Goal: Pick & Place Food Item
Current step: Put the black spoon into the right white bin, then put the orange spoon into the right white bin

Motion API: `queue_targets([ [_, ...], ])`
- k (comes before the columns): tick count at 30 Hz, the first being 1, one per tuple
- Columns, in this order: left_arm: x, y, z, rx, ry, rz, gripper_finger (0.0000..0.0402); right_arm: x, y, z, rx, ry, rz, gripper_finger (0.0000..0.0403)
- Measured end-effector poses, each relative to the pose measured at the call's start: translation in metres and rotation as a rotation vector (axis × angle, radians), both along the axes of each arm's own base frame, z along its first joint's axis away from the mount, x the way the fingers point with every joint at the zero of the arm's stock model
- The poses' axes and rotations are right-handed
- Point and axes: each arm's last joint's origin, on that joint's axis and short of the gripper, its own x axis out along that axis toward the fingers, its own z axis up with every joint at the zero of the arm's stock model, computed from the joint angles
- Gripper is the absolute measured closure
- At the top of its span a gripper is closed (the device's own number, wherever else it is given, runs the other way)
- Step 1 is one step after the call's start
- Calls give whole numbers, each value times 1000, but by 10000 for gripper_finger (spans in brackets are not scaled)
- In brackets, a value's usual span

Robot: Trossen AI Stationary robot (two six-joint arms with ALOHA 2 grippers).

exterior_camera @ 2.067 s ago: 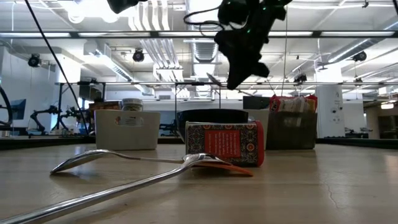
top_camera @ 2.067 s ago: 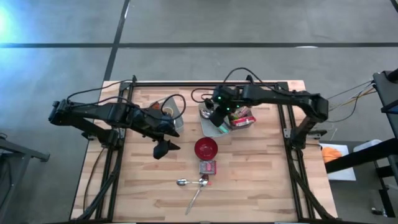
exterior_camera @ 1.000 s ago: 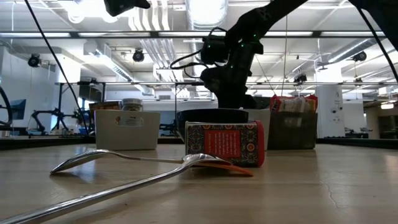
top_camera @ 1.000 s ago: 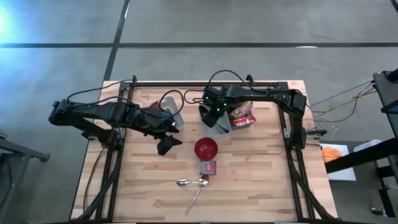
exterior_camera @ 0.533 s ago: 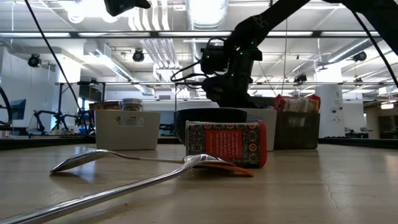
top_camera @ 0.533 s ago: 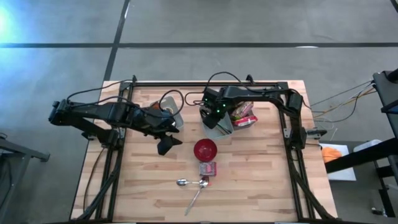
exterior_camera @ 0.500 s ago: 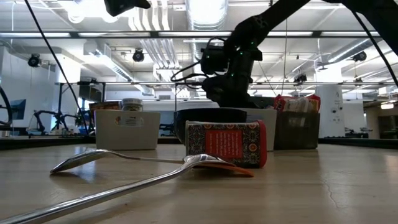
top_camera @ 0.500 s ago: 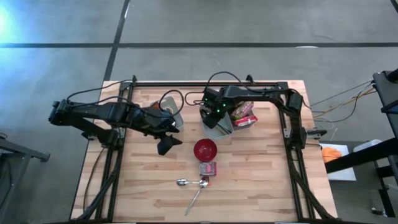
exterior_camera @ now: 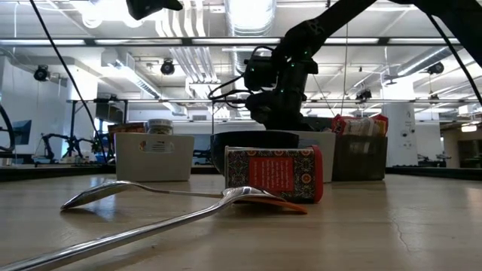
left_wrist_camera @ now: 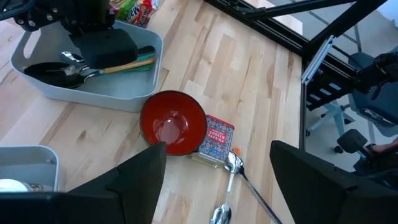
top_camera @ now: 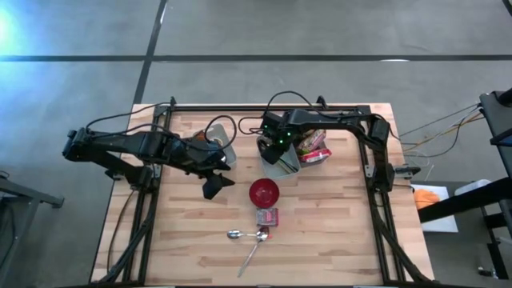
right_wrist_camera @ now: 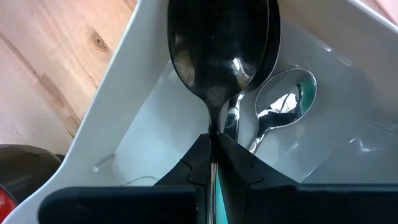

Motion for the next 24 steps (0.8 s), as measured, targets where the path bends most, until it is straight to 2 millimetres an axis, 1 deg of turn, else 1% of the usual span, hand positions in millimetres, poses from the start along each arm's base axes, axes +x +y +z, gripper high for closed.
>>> queue_targets([
  [16, 0, 0, 0, -2, 1, 2, 109, 1, 0, 0, 6, -13, 26, 387],
  [19, 0, 0, 0, -1, 2, 1, 109, 1, 0, 0, -3, -18, 52, 365],
  [24, 0, 0, 0, -1, 3, 1, 109, 1, 0, 0, -5, -19, 59, 299],
])
